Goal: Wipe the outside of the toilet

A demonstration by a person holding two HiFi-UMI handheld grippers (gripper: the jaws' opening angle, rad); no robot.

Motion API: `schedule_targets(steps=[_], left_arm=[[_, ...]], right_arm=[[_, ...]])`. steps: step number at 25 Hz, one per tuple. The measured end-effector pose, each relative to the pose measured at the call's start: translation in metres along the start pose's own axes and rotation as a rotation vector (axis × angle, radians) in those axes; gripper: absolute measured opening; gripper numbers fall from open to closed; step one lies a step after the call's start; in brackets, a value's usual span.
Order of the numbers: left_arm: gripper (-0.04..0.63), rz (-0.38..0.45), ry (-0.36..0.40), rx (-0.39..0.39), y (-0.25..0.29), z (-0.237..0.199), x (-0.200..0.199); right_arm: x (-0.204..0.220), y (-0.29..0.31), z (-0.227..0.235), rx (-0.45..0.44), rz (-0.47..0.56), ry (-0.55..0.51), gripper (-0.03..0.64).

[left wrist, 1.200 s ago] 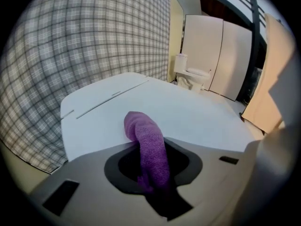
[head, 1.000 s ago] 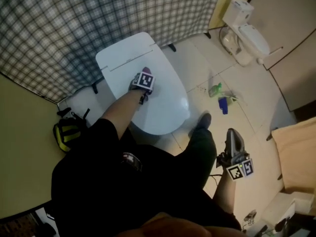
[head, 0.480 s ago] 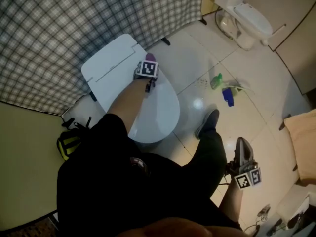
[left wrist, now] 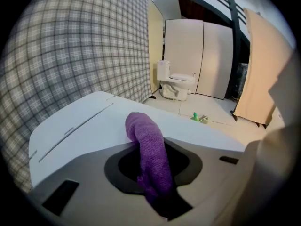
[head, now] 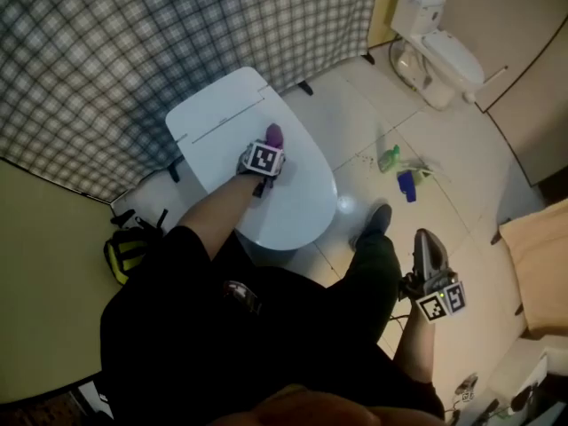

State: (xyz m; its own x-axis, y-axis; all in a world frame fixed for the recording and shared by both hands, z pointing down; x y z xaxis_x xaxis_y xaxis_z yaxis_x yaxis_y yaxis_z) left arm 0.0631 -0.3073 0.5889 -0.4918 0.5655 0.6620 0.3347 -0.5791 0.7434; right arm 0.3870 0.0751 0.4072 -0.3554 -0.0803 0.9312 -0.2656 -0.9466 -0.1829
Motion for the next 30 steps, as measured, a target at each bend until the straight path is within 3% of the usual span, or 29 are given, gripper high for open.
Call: schedule_targets(steps=[5, 12, 15, 20, 24, 26, 28, 30], left_arm=[[0.089, 0.061, -0.117, 0.089, -0.059, -0.033, 0.086], [0.089, 0.002, -0.238, 0.004, -0.115, -0.081, 0.176], [0.089, 0.075, -0.245, 0.068, -0.115, -0.075, 0.180], [0.089, 0.124, -0.315, 0.137, -0.111, -0.069, 0.173], [0.090, 0.036, -0.211, 0.019, -0.111, -0.078, 0.178], [0.089, 0.036, -0.180, 0.024, -0.105, -0.074, 0.168], [0.091, 0.026, -0.206, 0.053, -0.097, -0.066, 0.155], [0.091, -0.009, -0.189, 0.009, -0.089, -0.063, 0.141]], right_arm=[[-0.001, 0.053, -0.068, -0.154, 0.007, -0.044, 0.003], [0.012, 0.101, -0.145, -0.302, -0.016, -0.069, 0.003], [0.016, 0.107, -0.160, -0.316, -0.021, -0.072, 0.003], [0.019, 0.112, -0.167, -0.329, -0.032, -0.075, 0.003], [0.020, 0.106, -0.157, -0.310, -0.025, -0.065, 0.003], [0.022, 0.100, -0.149, -0.290, -0.020, -0.056, 0.003], [0.021, 0.095, -0.139, -0.277, -0.019, -0.054, 0.003], [0.019, 0.086, -0.125, -0.257, -0.014, -0.052, 0.003]])
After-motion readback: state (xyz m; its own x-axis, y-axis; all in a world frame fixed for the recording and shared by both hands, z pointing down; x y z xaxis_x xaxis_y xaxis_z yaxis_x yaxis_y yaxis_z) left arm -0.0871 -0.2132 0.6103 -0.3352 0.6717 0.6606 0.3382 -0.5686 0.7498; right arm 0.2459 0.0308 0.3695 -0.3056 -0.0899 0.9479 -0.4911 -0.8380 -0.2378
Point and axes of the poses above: the fingertips, and each gripper's own axes: y forward along the fingers, z to its right, x out of its underside, the point moved 6 cm from there along -y, backward along the fingers, and after that the axes turned 5 degrees about z, right-handed, at the moved point
